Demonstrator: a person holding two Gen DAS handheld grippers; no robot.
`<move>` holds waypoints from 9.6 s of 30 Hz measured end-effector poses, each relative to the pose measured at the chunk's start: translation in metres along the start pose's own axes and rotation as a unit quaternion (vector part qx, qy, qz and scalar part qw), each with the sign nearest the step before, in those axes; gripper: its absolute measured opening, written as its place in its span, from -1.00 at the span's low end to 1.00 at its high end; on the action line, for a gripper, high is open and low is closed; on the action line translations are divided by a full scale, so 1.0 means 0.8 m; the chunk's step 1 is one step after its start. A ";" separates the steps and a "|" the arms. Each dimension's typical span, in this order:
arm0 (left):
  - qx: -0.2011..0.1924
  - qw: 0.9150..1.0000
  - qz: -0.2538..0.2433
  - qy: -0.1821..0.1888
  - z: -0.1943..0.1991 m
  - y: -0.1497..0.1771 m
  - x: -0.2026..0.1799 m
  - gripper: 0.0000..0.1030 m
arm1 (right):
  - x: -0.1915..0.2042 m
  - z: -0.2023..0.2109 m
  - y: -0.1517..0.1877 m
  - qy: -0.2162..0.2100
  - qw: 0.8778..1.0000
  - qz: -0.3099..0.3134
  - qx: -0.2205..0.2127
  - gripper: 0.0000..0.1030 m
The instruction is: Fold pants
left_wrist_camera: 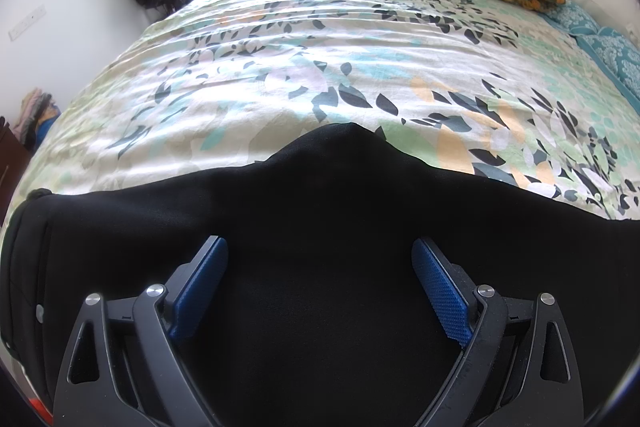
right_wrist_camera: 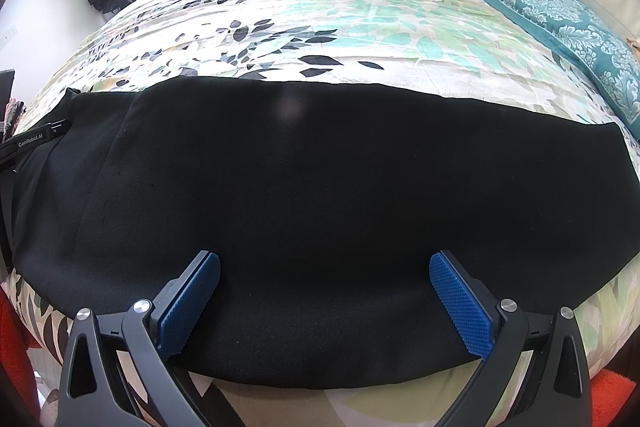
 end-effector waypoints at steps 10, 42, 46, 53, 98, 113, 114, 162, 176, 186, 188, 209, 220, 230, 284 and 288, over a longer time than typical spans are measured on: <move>0.000 1.000 0.000 0.000 0.000 0.000 0.000 0.84 | 0.000 0.000 0.000 0.000 1.000 0.000 0.001 1.00; 0.000 1.000 0.000 0.000 0.000 0.000 0.000 0.84 | 0.005 0.001 0.000 0.001 1.000 0.001 -0.003 1.00; 0.000 1.000 0.000 0.000 0.000 0.000 0.000 0.84 | 0.005 0.001 0.000 0.004 1.000 0.000 -0.002 1.00; 0.000 1.000 0.000 0.000 0.000 0.000 0.000 0.84 | 0.004 0.001 -0.001 0.003 1.000 0.000 -0.005 1.00; 0.001 1.000 0.001 0.000 0.000 0.000 -0.001 0.84 | -0.407 0.041 0.018 -0.187 0.880 -0.436 0.008 -0.13; 0.041 0.976 0.120 0.175 0.171 0.018 -0.001 0.78 | -0.214 0.159 -0.078 -0.314 0.889 -0.324 -0.080 -0.56; 0.030 0.976 0.117 0.180 0.183 0.021 0.001 0.80 | -0.184 0.160 -0.085 -0.328 0.886 -0.319 -0.079 -0.56; 0.066 0.976 -0.010 0.207 0.126 0.085 -0.068 -0.81 | 0.129 0.155 -0.005 -0.184 0.977 -0.044 -0.097 0.77; 0.070 0.981 0.009 0.180 0.149 0.097 -0.008 -0.84 | 0.060 0.101 -0.012 -0.073 0.991 -0.084 -0.075 0.77; 0.028 0.981 0.100 0.164 0.157 0.076 0.041 0.19 | 0.076 0.035 0.017 -0.064 0.997 -0.046 -0.007 0.93; 0.032 0.977 0.113 0.177 0.155 0.075 0.039 0.18 | 0.075 0.034 0.017 -0.067 0.997 -0.050 -0.006 0.94; 0.041 0.981 -0.097 0.162 0.132 0.108 -0.065 0.17 | 0.105 0.133 -0.027 -0.153 0.980 -0.001 -0.128 0.99; 0.012 0.985 -0.049 0.163 0.159 0.085 -0.037 0.18 | 0.196 0.128 -0.001 -0.234 0.964 0.102 -0.074 0.91; 0.032 0.984 -0.067 0.162 0.092 0.055 -0.058 0.38 | 0.121 -0.001 -0.099 -0.211 0.975 -0.055 0.038 0.58; 0.088 0.960 0.239 0.121 0.064 0.042 0.334 0.46 | 0.119 0.084 -0.019 -0.164 0.984 -0.034 -0.068 0.76; 0.133 0.950 0.248 0.134 0.027 0.067 0.322 0.69 | 0.131 0.084 -0.015 -0.167 0.984 -0.021 -0.063 0.76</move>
Point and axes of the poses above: each gripper's, at about its wrist camera, not at the fingertips, and z roughly against the way its jaws point, x to its left, y to its underside, the point moved 9 cm from there along -z, roughly the way its jaws point, and after that the axes turned 4 degrees about -x, right-handed, at the moved point
